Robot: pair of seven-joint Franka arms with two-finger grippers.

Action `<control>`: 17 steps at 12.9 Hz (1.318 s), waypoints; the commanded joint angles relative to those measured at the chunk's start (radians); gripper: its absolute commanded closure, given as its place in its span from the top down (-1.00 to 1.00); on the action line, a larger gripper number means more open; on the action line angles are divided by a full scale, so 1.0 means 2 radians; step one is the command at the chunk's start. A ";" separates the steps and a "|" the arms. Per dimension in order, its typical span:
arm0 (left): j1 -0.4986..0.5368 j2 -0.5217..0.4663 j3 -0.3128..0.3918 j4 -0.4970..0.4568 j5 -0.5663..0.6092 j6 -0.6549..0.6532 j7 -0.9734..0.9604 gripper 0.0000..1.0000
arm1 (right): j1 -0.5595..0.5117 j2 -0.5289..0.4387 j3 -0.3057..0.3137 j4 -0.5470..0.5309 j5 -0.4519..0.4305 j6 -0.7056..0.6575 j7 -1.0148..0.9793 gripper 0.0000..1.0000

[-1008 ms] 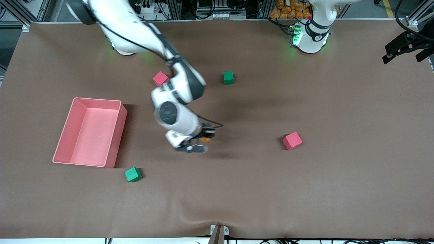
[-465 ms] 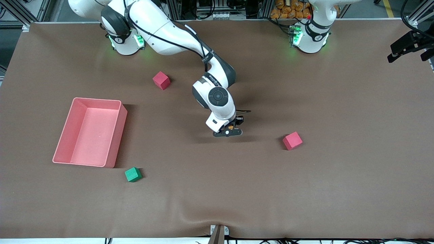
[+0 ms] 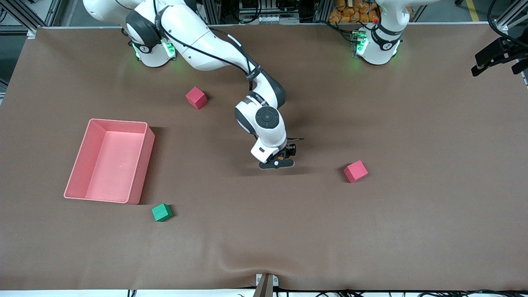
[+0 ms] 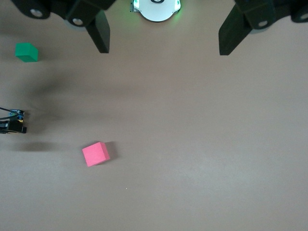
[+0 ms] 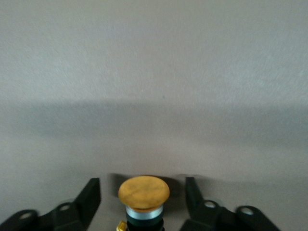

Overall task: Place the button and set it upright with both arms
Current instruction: 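Lower the button onto the table and open the right gripper, then withdraw the right gripper while the left gripper reaches toward the button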

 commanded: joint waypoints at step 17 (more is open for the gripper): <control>-0.102 0.213 -0.165 0.008 -0.051 0.026 -0.137 1.00 | -0.392 -0.330 0.046 0.030 0.012 -0.455 -0.320 1.00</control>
